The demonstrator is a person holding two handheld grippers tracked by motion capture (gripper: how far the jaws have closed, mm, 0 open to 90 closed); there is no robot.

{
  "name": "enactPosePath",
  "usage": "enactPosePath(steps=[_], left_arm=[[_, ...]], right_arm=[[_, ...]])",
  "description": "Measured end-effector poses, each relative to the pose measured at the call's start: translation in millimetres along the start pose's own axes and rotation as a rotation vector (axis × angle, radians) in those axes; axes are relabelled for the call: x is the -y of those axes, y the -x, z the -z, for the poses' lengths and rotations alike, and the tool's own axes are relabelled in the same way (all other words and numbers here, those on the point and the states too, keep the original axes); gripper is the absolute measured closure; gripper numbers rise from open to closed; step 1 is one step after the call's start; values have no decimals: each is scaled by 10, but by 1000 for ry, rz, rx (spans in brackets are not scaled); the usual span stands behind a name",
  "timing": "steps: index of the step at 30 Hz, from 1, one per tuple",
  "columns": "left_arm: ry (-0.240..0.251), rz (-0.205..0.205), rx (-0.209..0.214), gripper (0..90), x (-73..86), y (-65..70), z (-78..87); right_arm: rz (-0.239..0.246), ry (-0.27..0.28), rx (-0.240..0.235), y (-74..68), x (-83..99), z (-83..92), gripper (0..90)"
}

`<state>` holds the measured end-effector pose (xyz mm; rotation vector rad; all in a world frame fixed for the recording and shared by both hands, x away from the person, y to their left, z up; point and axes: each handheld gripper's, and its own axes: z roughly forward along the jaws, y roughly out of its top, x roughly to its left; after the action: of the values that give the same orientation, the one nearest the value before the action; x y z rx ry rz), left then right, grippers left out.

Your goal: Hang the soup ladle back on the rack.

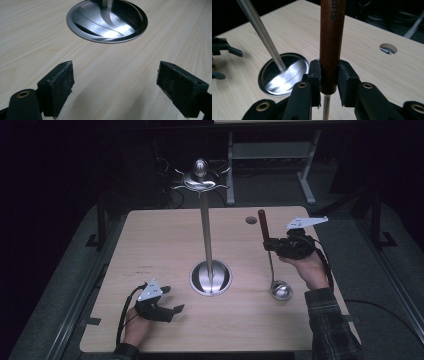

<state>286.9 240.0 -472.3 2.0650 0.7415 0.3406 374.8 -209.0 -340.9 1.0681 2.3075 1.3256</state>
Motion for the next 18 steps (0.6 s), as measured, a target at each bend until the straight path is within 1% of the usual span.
enactPosePath(steps=[1, 2, 6, 7, 8, 9, 10, 12, 13, 14, 17, 18], left_arm=[[0, 0, 0, 142, 0, 0, 0], [1, 1, 0, 142, 0, 1, 0], [3, 2, -1, 142, 0, 2, -2], [2, -1, -1, 142, 0, -1, -1], [3, -1, -1, 142, 0, -1, -2], [3, -1, -1, 142, 0, -1, -2], [3, -1, -1, 142, 0, -1, -2], [-2, -7, -1, 142, -1, -5, 2], [0, -4, -1, 142, 0, -3, 1], [0, -4, 0, 142, -1, -3, 1], [3, -3, 0, 142, 0, -1, -1], [3, -2, 0, 142, 0, 0, -1]], right_arm=[[2, 7, -7, 0, -2, 14, 738], [-2, 26, -10, -8, -9, 39, 738], [-5, 49, -20, -22, -30, 76, 738], [-4, 69, -32, -37, -51, 97, 738], [-4, 69, -32, -37, -51, 97, 738], [1, 88, -42, -62, -79, 118, 738], [1, 95, -48, -78, -94, 128, 738], [7, 98, -56, -91, -112, 138, 738], [14, 112, -68, -129, -151, 156, 738], [14, 112, -68, -129, -151, 156, 738], [29, 126, -94, -205, -239, 196, 737], [29, 126, -94, -205, -239, 196, 737]])
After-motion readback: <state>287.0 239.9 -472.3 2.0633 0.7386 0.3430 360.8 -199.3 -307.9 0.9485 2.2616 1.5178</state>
